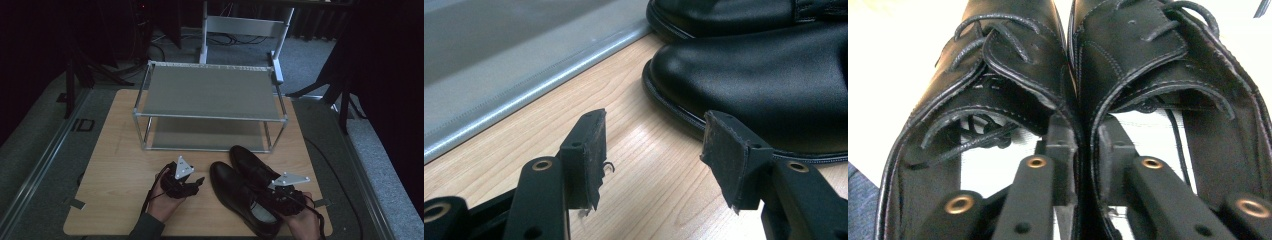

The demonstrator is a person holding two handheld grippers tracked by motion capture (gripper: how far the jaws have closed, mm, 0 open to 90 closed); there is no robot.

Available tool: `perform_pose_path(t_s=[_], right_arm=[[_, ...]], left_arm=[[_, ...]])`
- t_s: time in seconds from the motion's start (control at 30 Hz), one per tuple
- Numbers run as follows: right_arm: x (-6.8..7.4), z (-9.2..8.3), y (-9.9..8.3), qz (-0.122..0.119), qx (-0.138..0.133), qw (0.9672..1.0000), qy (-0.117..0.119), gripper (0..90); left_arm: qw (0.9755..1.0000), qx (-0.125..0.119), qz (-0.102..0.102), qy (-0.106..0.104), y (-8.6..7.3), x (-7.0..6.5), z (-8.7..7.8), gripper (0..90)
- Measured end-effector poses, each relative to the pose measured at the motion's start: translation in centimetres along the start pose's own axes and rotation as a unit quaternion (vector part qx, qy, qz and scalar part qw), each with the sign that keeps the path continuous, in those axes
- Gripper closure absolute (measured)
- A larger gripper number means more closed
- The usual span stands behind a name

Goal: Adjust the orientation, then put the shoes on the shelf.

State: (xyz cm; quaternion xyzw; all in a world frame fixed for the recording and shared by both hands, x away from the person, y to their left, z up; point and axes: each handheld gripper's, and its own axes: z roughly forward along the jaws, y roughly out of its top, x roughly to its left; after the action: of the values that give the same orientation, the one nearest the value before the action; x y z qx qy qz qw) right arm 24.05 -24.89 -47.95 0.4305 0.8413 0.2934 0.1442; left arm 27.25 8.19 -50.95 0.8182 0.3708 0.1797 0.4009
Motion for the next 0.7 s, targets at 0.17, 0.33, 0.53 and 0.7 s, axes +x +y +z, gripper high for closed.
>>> perform_pose_path(t_s=[0.17,0.33,0.53,0.7], right_arm=[[-0.2,-1.1,0.1,-0.026,-0.012,0.9996,0.004,64.3],[-1.0,-2.6,0.1,-0.031,-0.032,0.9988,0.018,53.4],[-2.7,-4.8,0.0,-0.015,-0.063,0.9967,0.05,43.0],[-4.3,-5.5,-0.1,0.015,-0.068,0.996,0.055,50.7]], left_arm=[[1.0,-0.003,-0.002,0.002,0.1,0.1,-0.1,43.8],[1.0,-0.001,0.0,-0.002,0.1,-0.2,0.0,43.8],[0.9999,-0.007,0.003,-0.008,0.3,-0.7,-0.4,43.7],[0.9996,-0.009,0.018,-0.018,0.6,-1.7,-0.4,43.6]])
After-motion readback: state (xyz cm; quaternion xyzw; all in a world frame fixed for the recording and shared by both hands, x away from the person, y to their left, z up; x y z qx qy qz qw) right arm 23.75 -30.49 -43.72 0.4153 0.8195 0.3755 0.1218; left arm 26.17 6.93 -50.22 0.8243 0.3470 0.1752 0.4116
